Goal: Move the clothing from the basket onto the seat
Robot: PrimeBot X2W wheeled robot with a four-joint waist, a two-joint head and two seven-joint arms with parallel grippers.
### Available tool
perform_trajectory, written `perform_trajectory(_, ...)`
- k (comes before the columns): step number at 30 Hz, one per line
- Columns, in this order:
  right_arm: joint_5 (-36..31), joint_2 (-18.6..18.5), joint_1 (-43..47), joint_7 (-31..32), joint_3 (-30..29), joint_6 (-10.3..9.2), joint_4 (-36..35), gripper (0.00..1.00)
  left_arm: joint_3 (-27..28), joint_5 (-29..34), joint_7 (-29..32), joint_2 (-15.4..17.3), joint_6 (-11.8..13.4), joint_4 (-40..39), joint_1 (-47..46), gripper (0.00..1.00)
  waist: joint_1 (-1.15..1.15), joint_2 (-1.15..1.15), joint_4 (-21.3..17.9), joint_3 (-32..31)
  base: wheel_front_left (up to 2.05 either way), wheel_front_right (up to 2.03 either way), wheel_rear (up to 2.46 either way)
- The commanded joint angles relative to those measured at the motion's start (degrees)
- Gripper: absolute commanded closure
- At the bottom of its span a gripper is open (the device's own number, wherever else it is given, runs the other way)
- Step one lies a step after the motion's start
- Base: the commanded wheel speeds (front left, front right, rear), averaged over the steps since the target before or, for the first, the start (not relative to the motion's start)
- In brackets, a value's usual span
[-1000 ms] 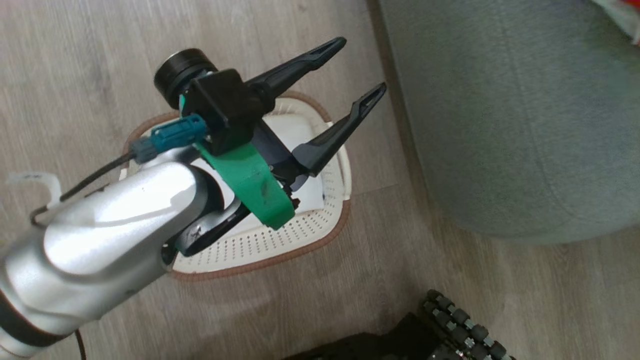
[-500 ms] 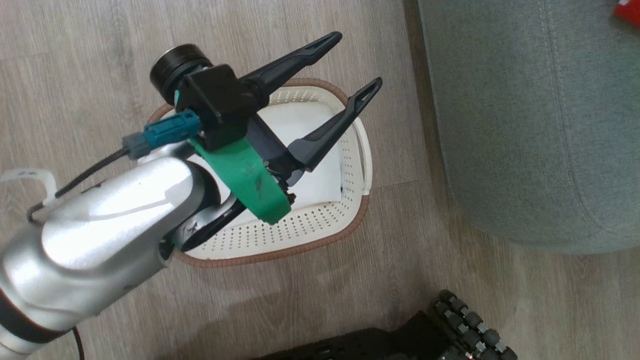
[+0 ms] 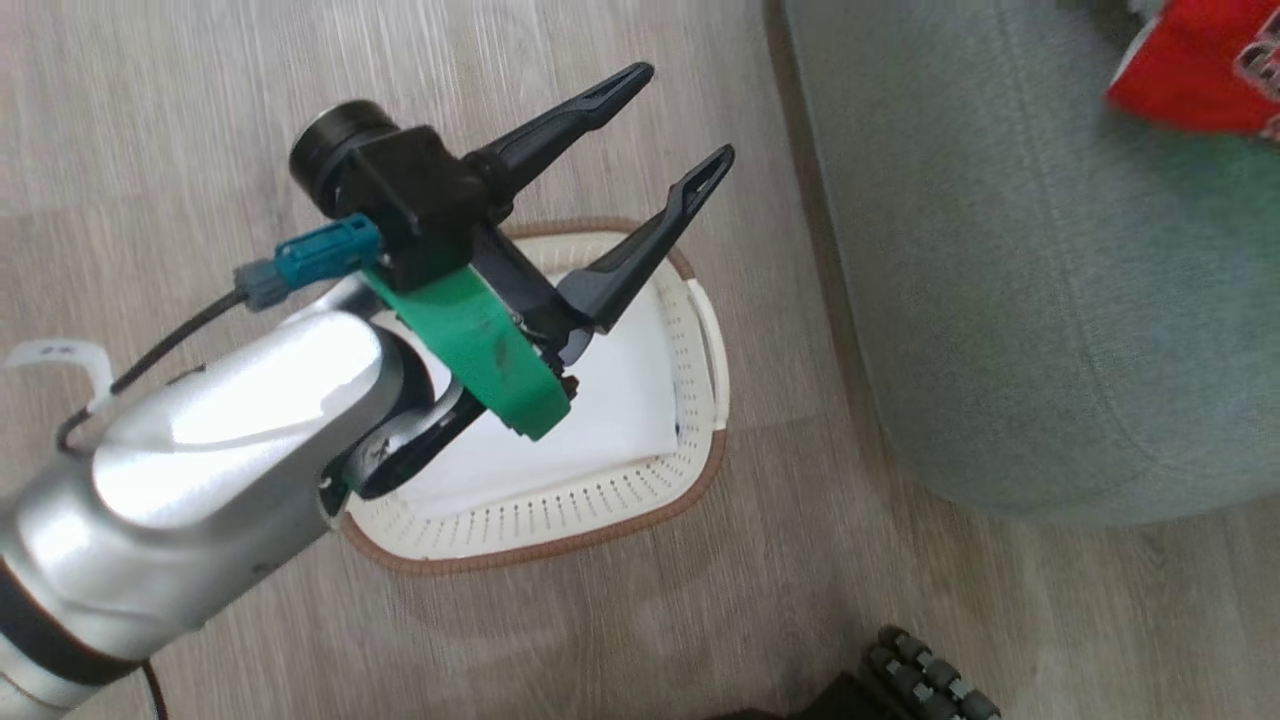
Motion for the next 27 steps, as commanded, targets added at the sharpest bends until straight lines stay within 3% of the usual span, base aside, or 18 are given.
perform_trajectory(1, 0.6, -2.3, 0.7, 0.3, 0.2, -0.02, -2.3, 0.0, 2.5, -0.2, -0.5, 0.8, 0.0, -1.2, 0.0, 0.0, 0.0, 0.0, -0.5, -1.7, 0.0, 0.0, 0.0)
perform_trajectory(11, 7.4, -5.4, 6.2, 4.4, 3.8, -0.02, -6.0, 0.0, 2.4, -1.7, -1.6, 0.9, 0.7, -0.1, 3.2, 0.0, 0.0, 0.0, -1.5, -7.6, 0.0, 0.0, 0.0)
perform_trajectory(17, 9.9, -6.9, 8.4, 2.7, 4.6, -0.02, -9.1, 0.0, 2.6, -2.3, -2.5, 0.7, 1.2, 0.6, 5.4, 0.0, 0.0, 0.0, -1.4, -11.9, 0.0, 0.0, 0.0)
perform_trajectory(27, 12.0, -8.9, 13.2, -0.2, 3.8, -0.02, -21.5, 0.0, 4.5, -3.4, -3.8, 0.4, 2.6, 1.2, 9.4, 0.0, 0.0, 0.0, 0.5, -18.7, 0.0, 0.0, 0.0)
